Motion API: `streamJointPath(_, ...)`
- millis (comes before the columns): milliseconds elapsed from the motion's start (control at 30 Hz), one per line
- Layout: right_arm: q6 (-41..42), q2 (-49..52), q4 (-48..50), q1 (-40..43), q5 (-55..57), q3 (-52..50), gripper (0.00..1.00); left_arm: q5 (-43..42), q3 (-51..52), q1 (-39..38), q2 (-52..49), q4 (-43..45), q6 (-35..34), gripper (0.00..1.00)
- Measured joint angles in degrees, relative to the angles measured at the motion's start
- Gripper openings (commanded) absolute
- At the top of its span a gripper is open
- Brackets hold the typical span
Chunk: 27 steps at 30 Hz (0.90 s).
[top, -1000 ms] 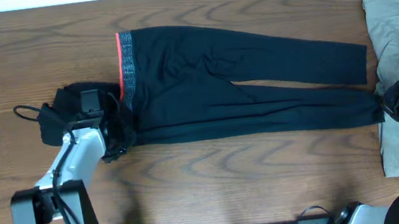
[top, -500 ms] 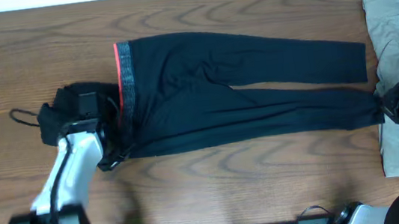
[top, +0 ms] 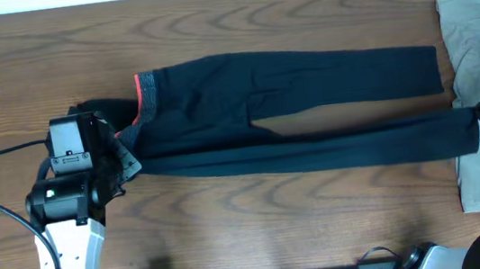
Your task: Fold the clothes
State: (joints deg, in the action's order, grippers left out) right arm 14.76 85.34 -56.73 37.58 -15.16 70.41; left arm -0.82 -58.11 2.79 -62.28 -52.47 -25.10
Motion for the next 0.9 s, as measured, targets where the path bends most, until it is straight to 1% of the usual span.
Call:
streamJointPath(567,-0.35,0.00,-0.85,0.00,-1.36,0.26,0.01,1.62,-4.22,0.00,-0.31,-2.75,3.80,0.06)
streamJointPath(800,-0.35,0.00,-0.94,0.00,-0.26,0.26,0.01,-1.44,-4.24,-0.28,-4.09,-4.92,4.28,0.06)
streamJointPath(900,-0.33,0.00,-0.37,0.00,0.24,0.26,0.01,-2.25,-4.24,-0.81,-6.05,-2.51,5.20,0.07)
